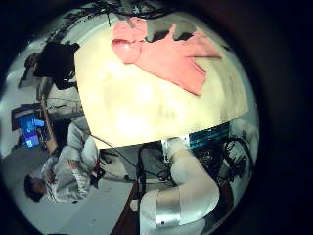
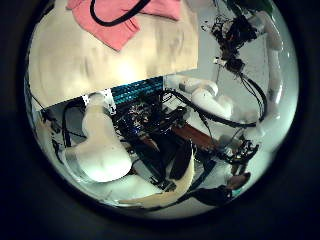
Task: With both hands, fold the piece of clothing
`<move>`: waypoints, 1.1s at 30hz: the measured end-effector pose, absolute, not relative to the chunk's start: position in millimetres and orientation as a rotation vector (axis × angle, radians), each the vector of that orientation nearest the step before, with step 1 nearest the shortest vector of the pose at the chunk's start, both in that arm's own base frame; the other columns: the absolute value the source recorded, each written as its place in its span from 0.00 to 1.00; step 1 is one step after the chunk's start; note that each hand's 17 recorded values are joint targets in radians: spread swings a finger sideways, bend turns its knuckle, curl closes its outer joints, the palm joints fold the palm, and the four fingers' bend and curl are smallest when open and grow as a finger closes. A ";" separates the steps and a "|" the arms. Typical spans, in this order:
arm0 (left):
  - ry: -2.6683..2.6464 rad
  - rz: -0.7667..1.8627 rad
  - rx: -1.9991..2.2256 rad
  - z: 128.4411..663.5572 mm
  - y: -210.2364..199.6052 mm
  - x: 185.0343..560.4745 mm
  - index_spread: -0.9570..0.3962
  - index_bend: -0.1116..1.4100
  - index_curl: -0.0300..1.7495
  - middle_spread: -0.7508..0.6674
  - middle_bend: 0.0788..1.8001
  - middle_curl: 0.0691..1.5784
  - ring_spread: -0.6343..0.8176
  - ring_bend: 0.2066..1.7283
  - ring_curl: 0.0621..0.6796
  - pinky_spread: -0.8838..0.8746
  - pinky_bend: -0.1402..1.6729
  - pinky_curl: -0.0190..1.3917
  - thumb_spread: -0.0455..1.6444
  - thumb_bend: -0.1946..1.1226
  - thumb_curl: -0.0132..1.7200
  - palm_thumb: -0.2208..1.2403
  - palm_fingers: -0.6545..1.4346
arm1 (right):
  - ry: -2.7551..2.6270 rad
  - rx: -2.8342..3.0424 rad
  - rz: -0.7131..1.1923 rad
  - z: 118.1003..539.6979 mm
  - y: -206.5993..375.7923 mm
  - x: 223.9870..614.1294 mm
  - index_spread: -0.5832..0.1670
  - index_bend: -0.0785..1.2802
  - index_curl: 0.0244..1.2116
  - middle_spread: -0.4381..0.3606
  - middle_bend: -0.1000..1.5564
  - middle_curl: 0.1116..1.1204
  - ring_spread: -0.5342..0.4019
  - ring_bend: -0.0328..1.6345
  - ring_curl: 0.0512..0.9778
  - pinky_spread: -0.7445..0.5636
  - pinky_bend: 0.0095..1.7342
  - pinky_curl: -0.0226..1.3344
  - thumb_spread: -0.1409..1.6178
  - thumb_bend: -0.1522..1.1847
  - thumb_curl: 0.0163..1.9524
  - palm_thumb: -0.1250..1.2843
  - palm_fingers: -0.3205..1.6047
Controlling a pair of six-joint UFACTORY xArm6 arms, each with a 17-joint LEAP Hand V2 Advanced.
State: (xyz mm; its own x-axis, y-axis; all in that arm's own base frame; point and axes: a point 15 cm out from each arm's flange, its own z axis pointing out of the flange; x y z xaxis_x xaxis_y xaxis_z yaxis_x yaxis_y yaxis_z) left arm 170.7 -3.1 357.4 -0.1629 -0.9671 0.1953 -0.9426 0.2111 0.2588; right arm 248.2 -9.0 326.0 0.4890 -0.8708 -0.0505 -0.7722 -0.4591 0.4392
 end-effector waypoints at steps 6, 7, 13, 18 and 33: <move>-2.180 -0.086 1.799 357.9 -3.7 177.4 0.78 0.18 0.19 0.76 0.08 0.17 0.80 0.12 0.29 0.81 0.19 0.22 0.58 0.12 0.16 0.13 0.35 | -1.380 2.378 -0.381 325.5 -11.2 249.1 0.41 0.20 0.29 0.78 0.17 0.16 0.89 0.13 0.15 0.88 0.14 0.26 0.78 0.10 0.11 0.49 0.20; -2.177 -0.089 1.799 356.6 -3.5 178.7 0.78 0.18 0.19 0.76 0.08 0.17 0.80 0.12 0.29 0.81 0.19 0.22 0.58 0.12 0.16 0.13 0.35 | -1.378 2.376 -0.385 324.4 -10.9 249.5 0.41 0.20 0.29 0.78 0.17 0.16 0.89 0.13 0.15 0.88 0.14 0.26 0.78 0.10 0.11 0.49 0.20; -2.167 -0.099 1.787 346.4 -7.2 180.0 0.78 0.19 0.19 0.76 0.08 0.17 0.80 0.12 0.28 0.81 0.18 0.22 0.60 0.13 0.16 0.15 0.35 | -1.377 2.371 -0.396 322.6 -11.1 250.1 0.41 0.20 0.29 0.78 0.17 0.16 0.89 0.13 0.15 0.88 0.14 0.26 0.78 0.10 0.11 0.48 0.20; -2.207 -0.090 1.768 333.9 -14.8 190.6 0.79 0.17 0.19 0.75 0.08 0.17 0.80 0.12 0.28 0.80 0.19 0.23 0.62 0.15 0.18 0.24 0.36 | -1.394 2.363 -0.398 326.3 -9.8 250.8 0.41 0.20 0.29 0.77 0.17 0.16 0.89 0.13 0.15 0.88 0.14 0.26 0.78 0.10 0.11 0.48 0.20; -2.407 -0.158 1.524 234.5 -77.5 231.5 0.80 0.18 0.18 0.72 0.07 0.17 0.78 0.14 0.29 0.79 0.22 0.24 0.62 0.13 0.18 0.30 0.33 | -1.452 2.325 -0.516 351.8 -7.5 243.6 0.41 0.20 0.29 0.73 0.17 0.16 0.87 0.13 0.15 0.88 0.14 0.26 0.80 0.11 0.11 0.51 0.21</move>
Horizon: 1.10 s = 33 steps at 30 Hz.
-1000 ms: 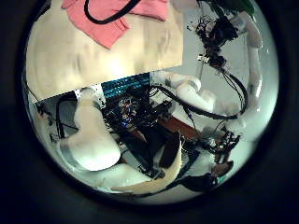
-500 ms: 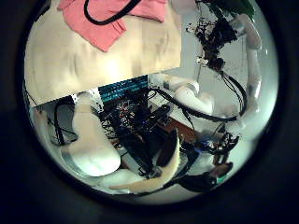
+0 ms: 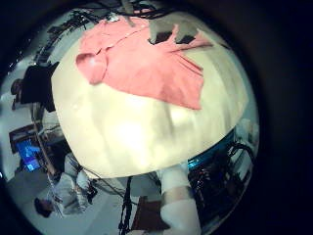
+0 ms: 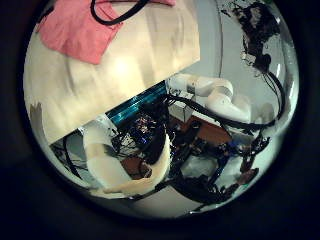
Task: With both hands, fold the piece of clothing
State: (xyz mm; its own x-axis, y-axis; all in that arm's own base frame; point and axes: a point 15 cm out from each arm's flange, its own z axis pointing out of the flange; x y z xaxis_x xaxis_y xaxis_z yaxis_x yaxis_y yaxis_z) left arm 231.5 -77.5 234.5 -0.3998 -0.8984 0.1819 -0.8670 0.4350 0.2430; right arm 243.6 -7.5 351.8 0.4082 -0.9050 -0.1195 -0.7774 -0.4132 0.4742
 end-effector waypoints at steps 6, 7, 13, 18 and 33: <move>-2.431 -0.253 1.545 200.2 -69.1 245.8 0.80 0.18 0.18 0.73 0.06 0.17 0.78 0.14 0.29 0.79 0.22 0.24 0.62 0.13 0.18 0.30 0.33 | -1.469 2.332 -0.513 353.2 -7.1 248.7 0.43 0.20 0.29 0.72 0.17 0.16 0.87 0.13 0.15 0.88 0.13 0.25 0.80 0.11 0.11 0.52 0.22; -2.435 -0.269 1.546 194.4 -67.8 247.4 0.80 0.18 0.18 0.73 0.07 0.17 0.78 0.14 0.28 0.79 0.22 0.24 0.62 0.13 0.18 0.30 0.33 | -1.468 2.331 -0.515 352.6 -7.0 249.5 0.43 0.20 0.29 0.72 0.17 0.16 0.87 0.13 0.15 0.88 0.13 0.25 0.80 0.11 0.11 0.52 0.22; -2.416 -0.353 1.524 164.5 -64.5 244.5 0.80 0.18 0.18 0.75 0.07 0.16 0.78 0.14 0.28 0.79 0.22 0.24 0.61 0.13 0.18 0.30 0.32 | -1.451 2.318 -0.548 343.8 -5.0 252.9 0.43 0.20 0.29 0.72 0.17 0.16 0.87 0.13 0.15 0.88 0.13 0.26 0.81 0.11 0.11 0.53 0.22; -2.421 -0.442 1.486 142.2 -69.4 243.8 0.81 0.17 0.17 0.78 0.06 0.16 0.79 0.15 0.28 0.79 0.23 0.25 0.59 0.12 0.18 0.29 0.30 | -1.435 2.302 -0.594 333.9 -2.2 254.3 0.44 0.20 0.29 0.72 0.17 0.16 0.87 0.13 0.14 0.88 0.13 0.26 0.81 0.11 0.11 0.53 0.21; -2.520 -0.552 1.602 119.2 -68.7 269.2 0.65 0.29 0.25 0.43 0.42 0.31 0.36 0.37 0.40 0.48 0.23 0.19 0.57 0.16 0.20 0.40 0.76 | -1.440 2.308 -0.603 326.9 -4.3 257.5 0.45 0.20 0.30 0.72 0.17 0.16 0.87 0.13 0.14 0.88 0.12 0.26 0.82 0.11 0.11 0.53 0.21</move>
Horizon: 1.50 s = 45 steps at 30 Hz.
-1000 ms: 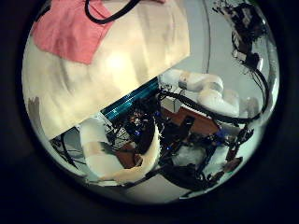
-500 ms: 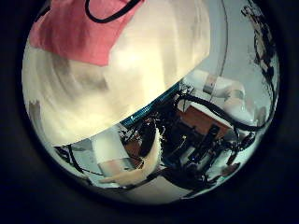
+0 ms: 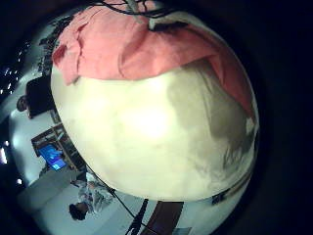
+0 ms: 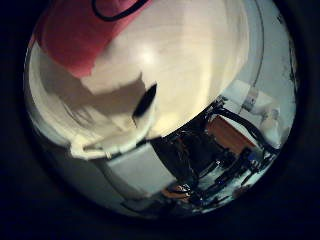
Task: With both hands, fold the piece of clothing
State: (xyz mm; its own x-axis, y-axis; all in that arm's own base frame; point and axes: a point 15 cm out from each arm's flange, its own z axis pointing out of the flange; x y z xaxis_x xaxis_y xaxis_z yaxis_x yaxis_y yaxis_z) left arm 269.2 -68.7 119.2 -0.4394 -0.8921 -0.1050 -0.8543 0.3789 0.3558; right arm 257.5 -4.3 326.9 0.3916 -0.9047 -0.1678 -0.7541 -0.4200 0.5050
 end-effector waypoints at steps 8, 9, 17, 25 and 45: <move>-2.529 -0.462 1.682 132.8 -61.9 283.2 0.48 0.34 0.34 0.29 0.48 0.43 0.15 0.61 0.69 0.21 0.51 0.32 0.61 0.25 0.26 0.67 0.89 | -1.445 2.316 -0.591 325.6 -4.2 260.7 0.45 0.21 0.30 0.72 0.17 0.16 0.87 0.13 0.14 0.88 0.12 0.26 0.83 0.11 0.11 0.53 0.21; -2.525 -0.462 1.688 135.4 -59.8 283.2 0.45 0.36 0.36 0.27 0.49 0.45 0.14 0.64 0.73 0.18 0.57 0.35 0.60 0.26 0.28 0.71 0.90 | -1.445 2.317 -0.589 325.5 -4.2 261.0 0.45 0.21 0.30 0.71 0.17 0.16 0.87 0.13 0.14 0.88 0.12 0.26 0.83 0.11 0.11 0.53 0.21; -2.489 -0.456 1.702 165.8 -38.1 287.5 0.31 0.43 0.48 0.21 0.56 0.52 0.14 0.73 0.80 0.13 0.68 0.40 0.58 0.24 0.35 0.77 0.86 | -1.441 2.315 -0.595 322.7 -4.2 262.6 0.45 0.20 0.30 0.70 0.17 0.17 0.86 0.14 0.14 0.88 0.11 0.25 0.83 0.11 0.11 0.53 0.23; -2.473 -0.433 1.695 192.7 -37.2 291.2 0.24 0.42 0.59 0.18 0.57 0.56 0.14 0.76 0.81 0.12 0.72 0.41 0.58 0.22 0.40 0.78 0.83 | -1.415 2.358 -0.531 288.5 2.8 292.8 0.44 0.18 0.27 0.66 0.17 0.18 0.81 0.19 0.19 0.86 0.11 0.26 0.77 0.11 0.13 0.59 0.27; -2.470 -0.429 1.687 224.9 -34.0 291.9 0.17 0.32 0.78 0.15 0.55 0.61 0.15 0.77 0.78 0.13 0.73 0.40 0.59 0.15 0.49 0.79 0.83 | -1.487 2.425 -0.357 141.8 25.5 354.0 0.47 0.19 0.23 0.56 0.21 0.23 0.62 0.26 0.24 0.71 0.11 0.25 0.64 0.09 0.16 0.60 0.33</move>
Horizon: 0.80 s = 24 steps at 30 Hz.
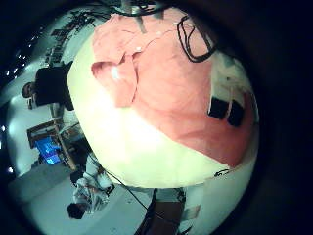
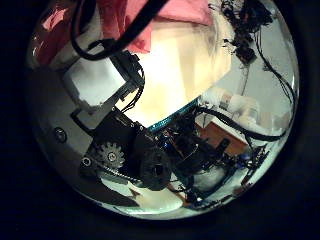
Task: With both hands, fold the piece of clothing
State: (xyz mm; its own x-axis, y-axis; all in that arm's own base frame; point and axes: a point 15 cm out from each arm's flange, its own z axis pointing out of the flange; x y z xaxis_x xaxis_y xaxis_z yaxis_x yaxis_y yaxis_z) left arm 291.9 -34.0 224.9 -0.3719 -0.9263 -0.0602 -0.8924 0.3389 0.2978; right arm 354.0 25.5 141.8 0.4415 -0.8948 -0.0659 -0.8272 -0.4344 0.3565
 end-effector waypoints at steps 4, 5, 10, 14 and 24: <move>-2.467 -0.434 1.687 228.2 -33.2 290.4 0.16 0.31 0.80 0.15 0.54 0.62 0.15 0.77 0.78 0.13 0.72 0.40 0.60 0.14 0.50 0.79 0.83 | -1.535 2.425 -0.309 131.1 29.6 367.3 0.45 0.21 0.25 0.50 0.25 0.26 0.53 0.29 0.25 0.64 0.09 0.23 0.64 0.11 0.16 0.62 0.41; -2.466 -0.433 1.687 228.9 -33.4 290.0 0.16 0.30 0.80 0.14 0.54 0.62 0.15 0.77 0.78 0.13 0.72 0.40 0.60 0.14 0.50 0.79 0.83 | -1.548 2.429 -0.290 129.9 30.0 371.6 0.44 0.21 0.25 0.48 0.25 0.26 0.51 0.30 0.25 0.62 0.09 0.22 0.64 0.10 0.16 0.63 0.42; -2.471 -0.434 1.681 232.2 -32.6 288.4 0.17 0.29 0.82 0.14 0.54 0.62 0.15 0.77 0.77 0.13 0.72 0.39 0.60 0.14 0.51 0.78 0.84 | -1.587 2.442 -0.238 130.3 31.7 383.5 0.34 0.25 0.28 0.30 0.35 0.34 0.32 0.45 0.33 0.34 0.22 0.25 0.64 0.11 0.18 0.70 0.78; -2.465 -0.442 1.677 237.3 -29.7 285.2 0.17 0.28 0.84 0.14 0.54 0.63 0.15 0.77 0.77 0.13 0.72 0.39 0.60 0.14 0.52 0.78 0.84 | -1.600 2.458 -0.210 140.7 30.5 386.7 0.30 0.42 0.39 0.28 0.49 0.45 0.28 0.54 0.44 0.25 0.39 0.35 0.68 0.12 0.19 0.76 0.91; -2.431 -0.473 1.630 256.6 -15.4 265.9 0.18 0.26 0.87 0.13 0.53 0.63 0.15 0.76 0.77 0.13 0.71 0.39 0.60 0.14 0.54 0.77 0.84 | -1.577 2.440 -0.247 190.7 21.9 345.5 0.33 0.70 0.58 0.31 0.70 0.62 0.29 0.72 0.60 0.28 0.61 0.51 0.79 0.16 0.22 0.84 0.79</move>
State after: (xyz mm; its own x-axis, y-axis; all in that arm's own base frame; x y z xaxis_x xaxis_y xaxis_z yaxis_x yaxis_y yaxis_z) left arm 265.9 -15.4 256.6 -0.3846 -0.9226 -0.0299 -0.8664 0.3497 0.3564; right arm 345.5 21.9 190.7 0.4083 -0.9127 -0.0190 -0.8746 -0.3971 0.2782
